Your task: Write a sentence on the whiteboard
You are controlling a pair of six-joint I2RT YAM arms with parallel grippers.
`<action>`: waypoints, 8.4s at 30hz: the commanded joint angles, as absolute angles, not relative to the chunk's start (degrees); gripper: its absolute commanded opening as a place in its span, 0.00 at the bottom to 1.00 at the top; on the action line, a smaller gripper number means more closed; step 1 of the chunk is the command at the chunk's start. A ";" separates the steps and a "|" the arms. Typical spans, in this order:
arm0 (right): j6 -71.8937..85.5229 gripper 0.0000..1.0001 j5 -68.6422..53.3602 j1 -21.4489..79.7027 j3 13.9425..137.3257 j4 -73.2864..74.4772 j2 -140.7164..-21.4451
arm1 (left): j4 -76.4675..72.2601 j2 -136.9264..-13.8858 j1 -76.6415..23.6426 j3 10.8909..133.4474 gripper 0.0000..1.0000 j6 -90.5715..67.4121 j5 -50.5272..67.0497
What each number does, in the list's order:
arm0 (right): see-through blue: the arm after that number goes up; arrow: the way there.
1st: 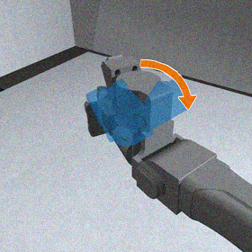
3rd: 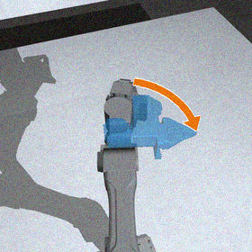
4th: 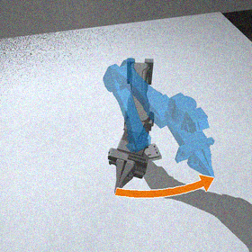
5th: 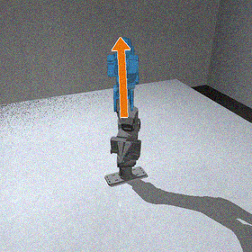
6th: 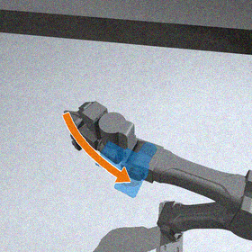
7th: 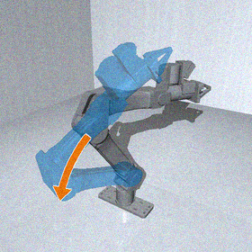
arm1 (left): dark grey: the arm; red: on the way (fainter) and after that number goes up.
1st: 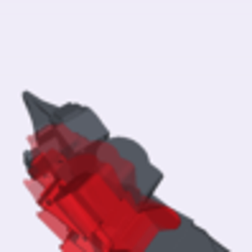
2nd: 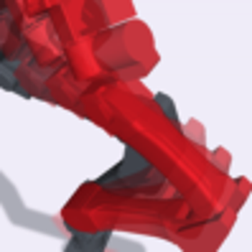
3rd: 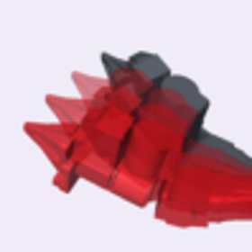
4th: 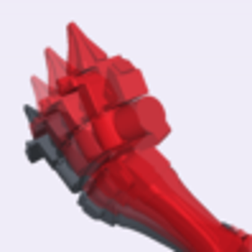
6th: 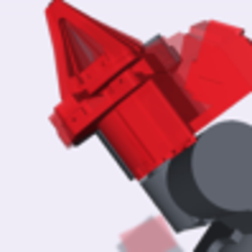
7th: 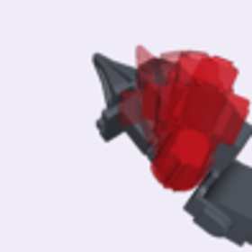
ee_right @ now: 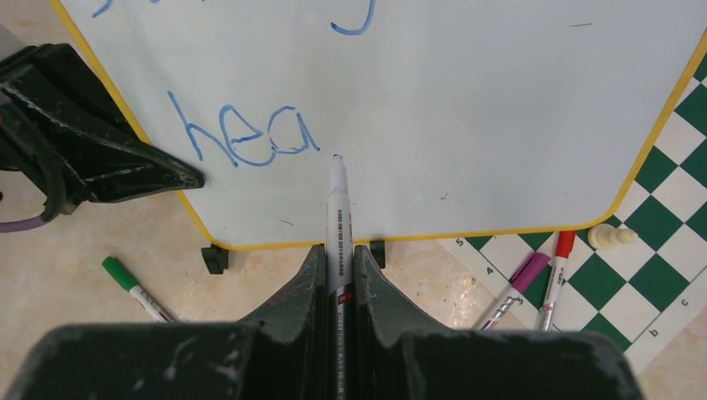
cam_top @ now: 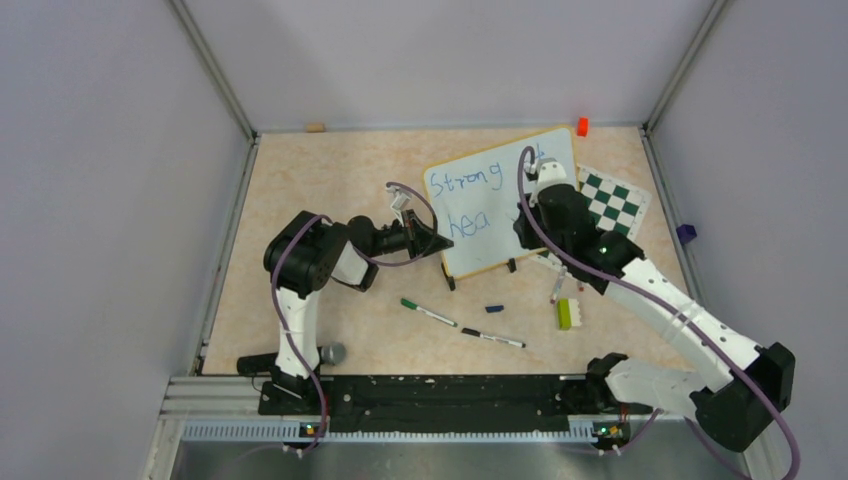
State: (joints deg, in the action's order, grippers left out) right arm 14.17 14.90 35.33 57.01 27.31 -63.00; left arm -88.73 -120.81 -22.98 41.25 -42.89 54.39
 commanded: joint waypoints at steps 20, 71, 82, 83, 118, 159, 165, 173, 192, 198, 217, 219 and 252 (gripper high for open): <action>16.48 0.00 8.36 31.07 48.94 13.61 -60.08 | -92.77 -122.78 -24.78 43.01 0.00 -41.93 63.73; 11.89 0.00 13.60 36.04 56.98 13.85 -71.70 | -92.81 -122.95 -24.87 43.07 0.00 -41.66 64.06; 11.95 0.00 14.68 36.13 56.46 13.67 -73.07 | -92.81 -123.03 -24.96 43.19 0.00 -41.67 64.02; 11.96 0.00 14.77 36.09 56.43 13.57 -73.13 | -92.81 -123.05 -24.96 43.16 0.00 -41.69 64.07; 12.36 0.00 19.99 36.06 57.53 14.79 -74.96 | -92.81 -123.22 -25.03 43.34 0.00 -41.55 64.38; 13.07 0.00 13.85 36.04 52.38 19.42 -72.33 | -92.81 -123.22 -25.21 43.55 0.00 -41.44 64.61; 13.08 0.00 14.42 36.04 53.80 19.42 -72.89 | -92.81 -123.21 -25.19 43.50 0.00 -41.42 64.68; 12.36 0.00 15.06 36.04 57.10 19.42 -74.86 | -92.81 -123.16 -25.17 43.45 0.00 -41.42 64.67; 11.51 0.00 19.05 35.97 60.73 19.33 -76.57 | -92.81 -123.13 -25.17 43.51 0.00 -41.41 64.73; 11.90 0.00 20.77 35.95 60.91 19.36 -76.69 | -92.81 -123.15 -25.17 43.51 0.00 -41.42 64.75; 12.44 0.00 11.48 31.19 59.13 21.07 -68.09 | -92.81 -123.23 -25.16 43.56 0.00 -41.41 64.78; 12.47 0.00 11.41 30.95 59.52 21.35 -68.84 | -92.81 -123.19 -25.20 43.51 0.00 -41.47 64.76; 12.92 0.00 15.68 30.94 59.60 23.02 -74.38 | -92.81 -123.20 -25.15 43.42 0.00 -41.41 64.77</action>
State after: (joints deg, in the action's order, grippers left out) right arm 12.19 11.33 31.22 58.19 23.07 -73.78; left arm -88.25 -122.41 -23.79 43.20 -44.25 57.69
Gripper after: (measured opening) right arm 0.090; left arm 0.081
